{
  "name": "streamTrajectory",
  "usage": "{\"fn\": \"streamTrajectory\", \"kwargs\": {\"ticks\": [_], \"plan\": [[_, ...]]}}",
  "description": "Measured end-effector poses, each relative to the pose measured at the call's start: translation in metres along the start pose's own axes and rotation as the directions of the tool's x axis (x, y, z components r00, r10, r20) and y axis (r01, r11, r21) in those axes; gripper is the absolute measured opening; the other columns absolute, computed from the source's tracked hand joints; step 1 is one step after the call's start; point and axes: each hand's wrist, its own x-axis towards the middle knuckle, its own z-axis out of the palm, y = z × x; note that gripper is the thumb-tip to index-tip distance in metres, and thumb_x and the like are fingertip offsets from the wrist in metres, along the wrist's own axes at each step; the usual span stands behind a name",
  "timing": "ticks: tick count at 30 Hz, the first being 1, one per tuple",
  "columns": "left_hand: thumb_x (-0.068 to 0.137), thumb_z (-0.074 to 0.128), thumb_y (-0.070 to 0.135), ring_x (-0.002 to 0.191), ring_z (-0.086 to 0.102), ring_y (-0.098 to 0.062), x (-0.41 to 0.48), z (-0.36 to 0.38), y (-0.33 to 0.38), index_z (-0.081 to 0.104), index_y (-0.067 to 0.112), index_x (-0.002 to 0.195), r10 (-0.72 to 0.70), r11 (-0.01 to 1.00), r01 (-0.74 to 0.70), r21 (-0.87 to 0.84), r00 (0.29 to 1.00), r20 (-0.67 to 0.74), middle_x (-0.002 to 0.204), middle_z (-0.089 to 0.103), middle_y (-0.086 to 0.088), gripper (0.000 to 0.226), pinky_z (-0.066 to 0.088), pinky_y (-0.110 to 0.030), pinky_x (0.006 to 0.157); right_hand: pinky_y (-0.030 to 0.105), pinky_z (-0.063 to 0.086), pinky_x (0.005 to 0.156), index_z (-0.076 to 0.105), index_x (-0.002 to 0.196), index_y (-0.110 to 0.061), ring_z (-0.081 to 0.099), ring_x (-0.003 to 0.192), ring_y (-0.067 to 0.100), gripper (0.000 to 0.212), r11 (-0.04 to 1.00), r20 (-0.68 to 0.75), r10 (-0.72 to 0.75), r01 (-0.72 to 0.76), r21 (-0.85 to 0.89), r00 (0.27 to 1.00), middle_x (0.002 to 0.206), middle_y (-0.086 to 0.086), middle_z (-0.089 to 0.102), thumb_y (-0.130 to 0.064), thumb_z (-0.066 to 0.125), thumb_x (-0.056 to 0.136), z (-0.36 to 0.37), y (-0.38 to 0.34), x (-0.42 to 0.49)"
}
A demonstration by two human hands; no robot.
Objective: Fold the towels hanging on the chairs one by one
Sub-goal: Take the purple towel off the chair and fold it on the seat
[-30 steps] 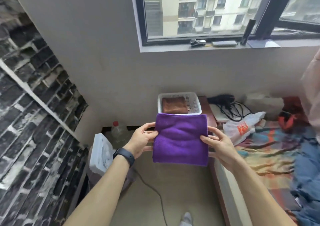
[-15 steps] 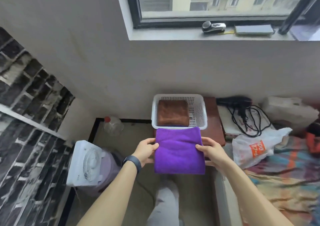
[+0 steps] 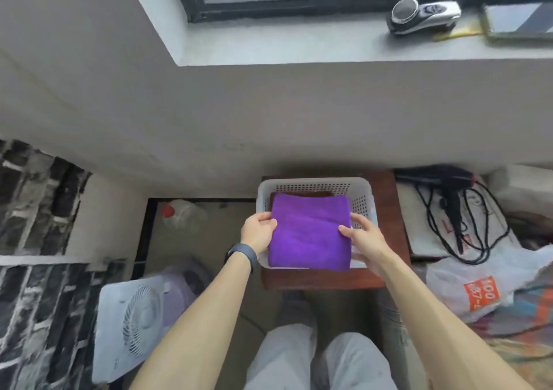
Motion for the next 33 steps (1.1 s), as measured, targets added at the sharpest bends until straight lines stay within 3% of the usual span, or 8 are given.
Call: {"fn": "streamTrajectory", "kwargs": {"ticks": [11, 14, 16, 19, 21, 23, 28, 33], "plan": [[0.098, 0.052, 0.026, 0.110, 0.061, -0.029, 0.039, 0.018, 0.013, 0.053, 0.020, 0.135, 0.062, 0.902, -0.002, 0.432, 0.990, -0.124, 0.125, 0.065, -0.007, 0.037, 0.048, -0.030, 0.087, 0.049, 0.061, 0.081, 0.051, 0.131, -0.030, 0.069, 0.100, 0.026, 0.035, 0.992, 0.026, 0.090, -0.087, -0.087, 0.996, 0.119, 0.003, 0.066, -0.017, 0.060, 0.100, 0.012, -0.007, 0.074], [0.099, 0.049, 0.032, 0.108, 0.061, -0.028, 0.026, 0.025, 0.014, 0.047, 0.022, 0.136, 0.156, 0.788, -0.036, 0.615, 0.978, -0.142, 0.126, 0.060, -0.005, 0.038, 0.050, -0.035, 0.080, 0.049, 0.060, 0.085, 0.048, 0.135, -0.031, 0.067, 0.104, 0.023, 0.039, 0.988, 0.002, 0.027, -0.026, -0.155, 1.000, 0.130, 0.003, 0.061, -0.025, 0.062, 0.098, 0.013, -0.002, 0.071], [0.096, 0.052, 0.033, 0.114, 0.056, -0.028, 0.012, 0.027, 0.010, 0.045, 0.019, 0.138, 0.381, 0.627, -0.146, 0.765, 0.914, -0.138, 0.129, 0.053, -0.006, 0.045, 0.050, -0.039, 0.083, 0.045, 0.058, 0.092, 0.043, 0.143, -0.029, 0.059, 0.114, 0.021, 0.053, 0.946, -0.058, -0.126, 0.102, -0.308, 0.990, 0.141, 0.000, 0.049, -0.034, 0.065, 0.095, 0.015, 0.005, 0.060], [0.089, 0.054, 0.038, 0.133, 0.044, -0.027, 0.007, 0.024, 0.000, 0.044, 0.016, 0.143, 0.619, 0.284, -0.391, 0.875, 0.772, 0.144, 0.143, 0.047, -0.008, 0.059, 0.042, -0.041, 0.106, 0.047, 0.038, 0.113, 0.041, 0.146, -0.025, 0.035, 0.140, 0.024, 0.068, 0.660, -0.039, -0.489, 0.340, -0.670, 0.871, 0.154, 0.003, 0.033, -0.040, 0.066, 0.085, 0.019, 0.019, 0.041], [0.089, 0.047, 0.046, 0.149, 0.020, -0.024, 0.014, 0.016, -0.002, 0.031, 0.020, 0.152, 0.553, 0.133, -0.495, 0.859, 0.756, 0.350, 0.160, 0.026, -0.005, 0.070, 0.021, -0.045, 0.120, 0.044, 0.024, 0.120, 0.036, 0.151, -0.024, 0.019, 0.150, 0.022, 0.077, 0.363, 0.175, -0.598, 0.459, -0.811, 0.782, 0.163, 0.002, 0.023, -0.038, 0.062, 0.080, 0.022, 0.027, 0.038], [0.087, 0.043, 0.055, 0.152, -0.002, -0.021, 0.027, 0.006, 0.000, 0.015, 0.022, 0.157, 0.457, 0.032, -0.544, 0.839, 0.754, 0.472, 0.165, 0.005, -0.003, 0.082, 0.003, -0.048, 0.123, 0.046, 0.008, 0.124, 0.020, 0.159, -0.027, -0.002, 0.155, 0.018, 0.086, 0.177, 0.337, -0.561, 0.507, -0.844, 0.756, 0.169, 0.000, 0.005, -0.038, 0.055, 0.082, 0.024, 0.026, 0.044], [0.082, 0.034, 0.080, 0.151, -0.015, -0.020, 0.065, -0.014, 0.005, -0.012, 0.027, 0.155, 0.237, -0.173, -0.538, 0.825, 0.790, 0.565, 0.163, -0.016, -0.003, 0.102, -0.013, -0.054, 0.118, 0.059, -0.002, 0.122, -0.002, 0.160, -0.031, -0.017, 0.153, 0.018, 0.082, -0.076, 0.484, -0.356, 0.492, -0.867, 0.799, 0.167, 0.000, -0.013, -0.050, 0.034, 0.089, 0.014, 0.017, 0.087], [0.081, 0.034, 0.083, 0.150, -0.017, -0.027, 0.084, -0.002, 0.003, -0.021, 0.021, 0.153, 0.222, -0.262, -0.467, 0.845, 0.823, 0.524, 0.162, -0.019, -0.012, 0.110, -0.015, -0.058, 0.117, 0.060, -0.004, 0.121, -0.005, 0.159, -0.036, -0.016, 0.153, 0.015, 0.076, -0.174, 0.497, -0.326, 0.466, -0.867, 0.804, 0.167, -0.005, -0.014, -0.058, 0.027, 0.094, 0.010, 0.018, 0.116]]}}
